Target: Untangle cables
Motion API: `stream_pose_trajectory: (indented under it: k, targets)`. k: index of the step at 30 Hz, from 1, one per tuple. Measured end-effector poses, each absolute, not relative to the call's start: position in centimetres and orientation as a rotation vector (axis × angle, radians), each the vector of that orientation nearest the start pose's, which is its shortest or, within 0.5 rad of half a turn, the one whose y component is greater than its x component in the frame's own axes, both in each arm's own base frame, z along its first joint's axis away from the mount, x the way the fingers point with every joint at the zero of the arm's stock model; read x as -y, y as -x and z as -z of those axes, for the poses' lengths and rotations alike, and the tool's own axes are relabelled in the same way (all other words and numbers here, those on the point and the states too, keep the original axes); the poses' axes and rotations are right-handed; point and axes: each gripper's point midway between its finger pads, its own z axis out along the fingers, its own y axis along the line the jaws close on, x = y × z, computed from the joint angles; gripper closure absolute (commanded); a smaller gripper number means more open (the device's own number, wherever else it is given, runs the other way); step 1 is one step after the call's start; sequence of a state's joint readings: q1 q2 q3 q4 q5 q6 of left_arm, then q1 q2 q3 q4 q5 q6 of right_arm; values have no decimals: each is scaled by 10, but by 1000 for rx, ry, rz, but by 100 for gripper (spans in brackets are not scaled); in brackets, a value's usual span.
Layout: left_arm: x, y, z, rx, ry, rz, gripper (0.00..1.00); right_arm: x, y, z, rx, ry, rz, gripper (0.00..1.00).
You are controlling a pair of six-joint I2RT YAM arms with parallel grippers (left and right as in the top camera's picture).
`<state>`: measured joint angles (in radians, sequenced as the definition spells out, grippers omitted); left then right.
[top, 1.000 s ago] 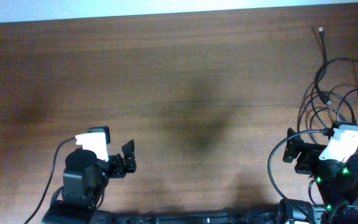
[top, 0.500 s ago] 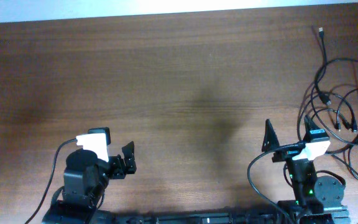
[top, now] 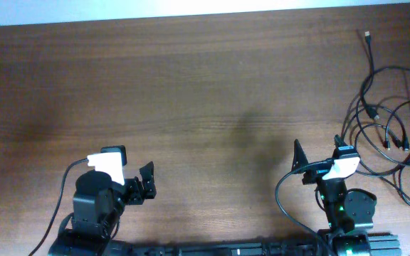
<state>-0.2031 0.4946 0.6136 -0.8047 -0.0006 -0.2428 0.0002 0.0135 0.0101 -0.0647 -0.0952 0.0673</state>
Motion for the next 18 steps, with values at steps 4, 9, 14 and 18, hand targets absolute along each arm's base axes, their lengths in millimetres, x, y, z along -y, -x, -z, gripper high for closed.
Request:
stream_pose_trajectory:
  k: [4,9,14,18]
  targets:
    - [43,-210,-172,-2267,45,237,1,-16,-246,-160,-1640,18,-130,2]
    - [43,-210,-172,-2267,45,237,1,-16,-246,-160,-1640,18,-129,2]
    - [42,-208,-174,-2253,47,235,1,-16,-246,-159,-1640,18,-129,1]
    - [21,-218,-201,-1956,144,215,1,-16,-246,-160,-1639,18,-130,2]
